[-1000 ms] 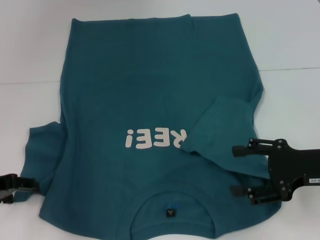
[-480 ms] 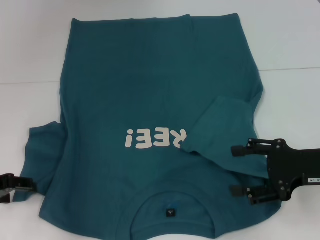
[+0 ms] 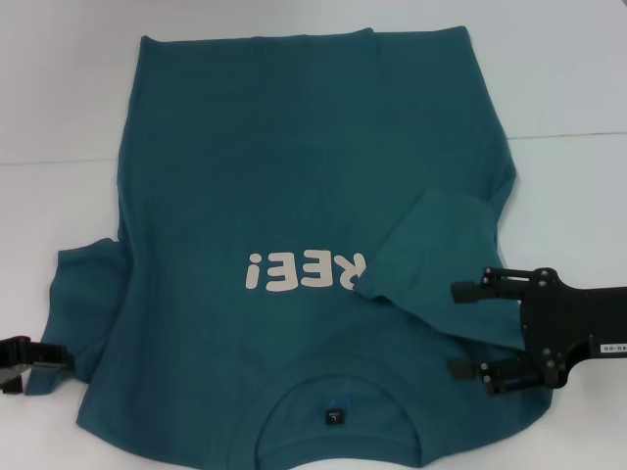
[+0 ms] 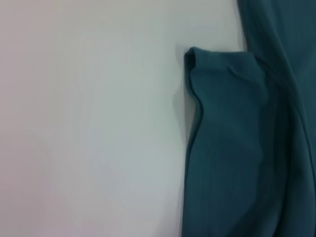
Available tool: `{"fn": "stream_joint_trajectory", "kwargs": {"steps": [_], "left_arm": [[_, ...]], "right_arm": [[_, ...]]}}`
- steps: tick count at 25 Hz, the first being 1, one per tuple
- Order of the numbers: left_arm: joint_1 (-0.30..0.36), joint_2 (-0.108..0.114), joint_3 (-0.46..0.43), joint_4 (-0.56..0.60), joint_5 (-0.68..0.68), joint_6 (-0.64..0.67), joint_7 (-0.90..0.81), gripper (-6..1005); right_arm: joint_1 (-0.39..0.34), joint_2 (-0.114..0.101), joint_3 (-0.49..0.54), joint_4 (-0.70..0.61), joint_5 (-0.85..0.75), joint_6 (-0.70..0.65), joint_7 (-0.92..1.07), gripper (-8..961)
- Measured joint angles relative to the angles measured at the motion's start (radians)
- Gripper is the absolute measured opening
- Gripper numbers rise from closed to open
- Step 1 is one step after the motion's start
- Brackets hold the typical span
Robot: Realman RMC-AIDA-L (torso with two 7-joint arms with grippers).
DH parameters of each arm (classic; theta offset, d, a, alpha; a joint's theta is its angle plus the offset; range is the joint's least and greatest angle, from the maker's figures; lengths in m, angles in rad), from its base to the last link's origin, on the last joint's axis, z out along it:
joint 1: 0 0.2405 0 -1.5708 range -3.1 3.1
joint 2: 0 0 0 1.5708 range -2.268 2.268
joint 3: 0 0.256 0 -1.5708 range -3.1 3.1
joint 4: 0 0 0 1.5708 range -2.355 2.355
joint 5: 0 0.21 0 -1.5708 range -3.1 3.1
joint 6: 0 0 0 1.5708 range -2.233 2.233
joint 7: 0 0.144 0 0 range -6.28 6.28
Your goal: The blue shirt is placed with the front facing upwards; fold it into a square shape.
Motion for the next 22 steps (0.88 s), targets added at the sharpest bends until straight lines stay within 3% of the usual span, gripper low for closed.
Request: {"fn": "stream_joint_trajectory", "kwargs": {"steps": [22], "left_arm": [[-0.018, 0.007, -0.004, -0.049, -0.013, -0.018, 0.0, 783]], "right_arm": [[0.004, 0.0, -0.002, 0.0, 0.0, 0.022, 0.002, 925]]}}
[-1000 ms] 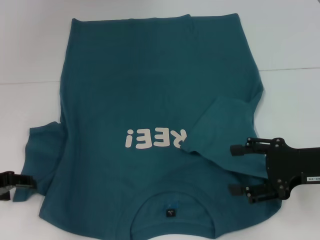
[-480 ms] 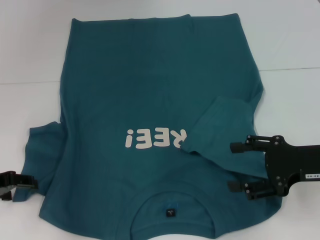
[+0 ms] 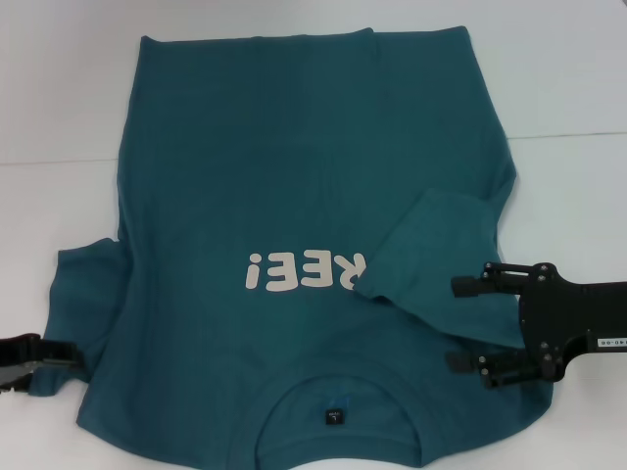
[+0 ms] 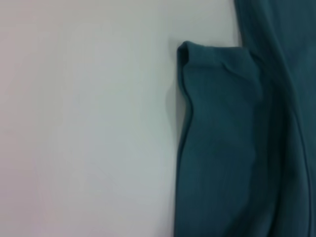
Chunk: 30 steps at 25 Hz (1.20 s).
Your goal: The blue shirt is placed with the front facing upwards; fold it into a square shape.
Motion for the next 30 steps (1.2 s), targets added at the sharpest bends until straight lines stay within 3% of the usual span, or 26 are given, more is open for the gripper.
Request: {"fn": "stream_joint_trajectory", "kwargs": {"steps": [9, 24, 30], "left_arm": [[-0.004, 0.0, -0.003, -0.002, -0.056, 0.001, 0.014, 782], [-0.002, 0.005, -0.015, -0.011, -0.039, 0.01, 0.014, 780], [-0.006, 0.008, -0.015, -0.008, -0.027, 0.024, 0.013, 780]], "right_arm": [[-0.001, 0.0, 0.0, 0.0, 0.0, 0.0, 0.0, 925], [-0.004, 0.003, 0.0, -0.002, 0.0, -0.004, 0.0, 924], [-0.001, 0.003, 0.0, -0.001, 0.0, -0.006, 0.0, 881]]}}
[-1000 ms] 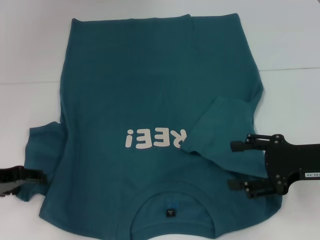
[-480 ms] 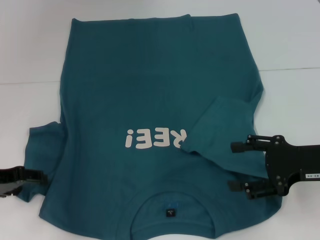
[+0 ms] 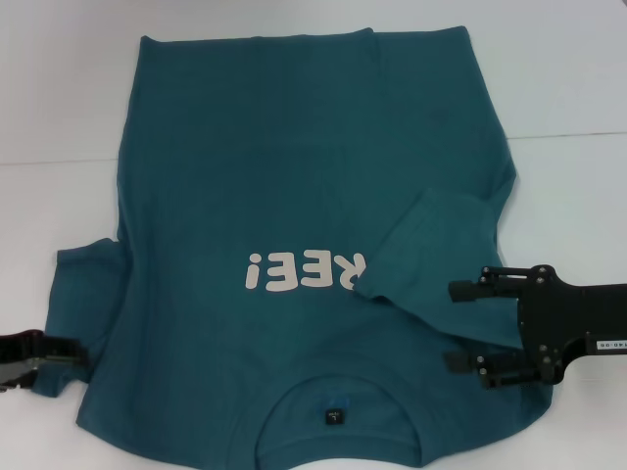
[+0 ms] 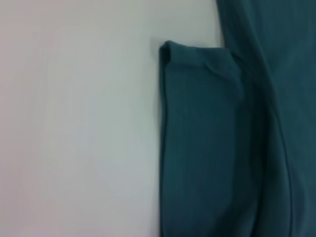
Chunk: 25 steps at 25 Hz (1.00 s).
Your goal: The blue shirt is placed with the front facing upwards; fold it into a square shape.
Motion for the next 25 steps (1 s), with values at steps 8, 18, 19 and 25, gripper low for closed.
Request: {"fn": "stream_joint_trajectory", "kwargs": {"steps": [8, 18, 19, 25], "left_arm": [[-0.002, 0.002, -0.01, 0.012, 0.05, -0.002, -0.015, 781], [-0.004, -0.001, -0.006, 0.015, 0.06, 0.004, -0.029, 781], [-0.004, -0.001, -0.006, 0.014, 0.06, 0.005, -0.029, 781], [-0.005, 0.0, -0.006, 0.012, 0.06, 0.015, -0.034, 780]], "right_arm": [[0.001, 0.0, 0.0, 0.001, 0.0, 0.003, 0.0, 857], [0.002, 0.0, 0.0, 0.001, 0.0, 0.005, 0.0, 857], [0.002, 0.0, 0.0, 0.001, 0.0, 0.005, 0.0, 857], [0.001, 0.0, 0.0, 0.001, 0.0, 0.007, 0.0, 857]]}}
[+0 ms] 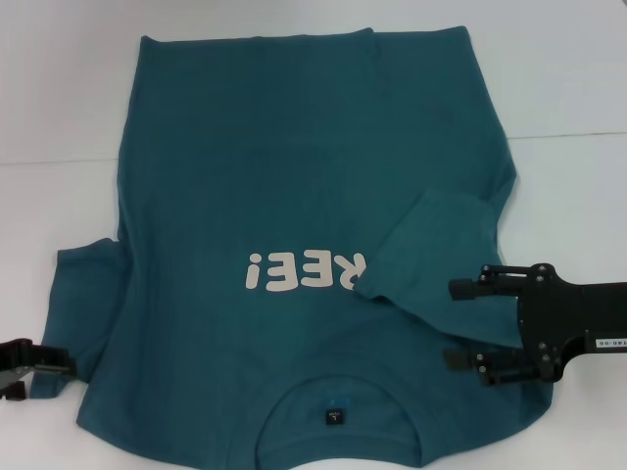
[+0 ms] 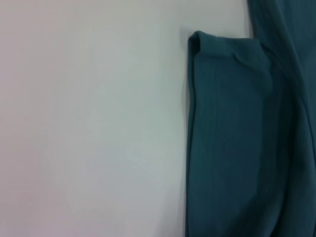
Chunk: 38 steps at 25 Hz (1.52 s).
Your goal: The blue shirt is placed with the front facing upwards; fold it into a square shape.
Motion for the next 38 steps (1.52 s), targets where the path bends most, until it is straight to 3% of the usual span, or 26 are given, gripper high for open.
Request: {"fn": "stream_joint_trajectory", "kwargs": {"steps": [23, 38], "left_arm": [[-0.052, 0.003, 0.001, -0.064, -0.004, -0.012, 0.001, 780], [-0.051, 0.002, 0.005, -0.066, -0.005, -0.012, 0.005, 699]], "right_arm": [[-0.009, 0.0, 0.009, 0.0, 0.0, 0.0, -0.007, 858], [-0.011, 0.001, 0.009, 0.0, 0.0, -0.001, -0.007, 857]]}}
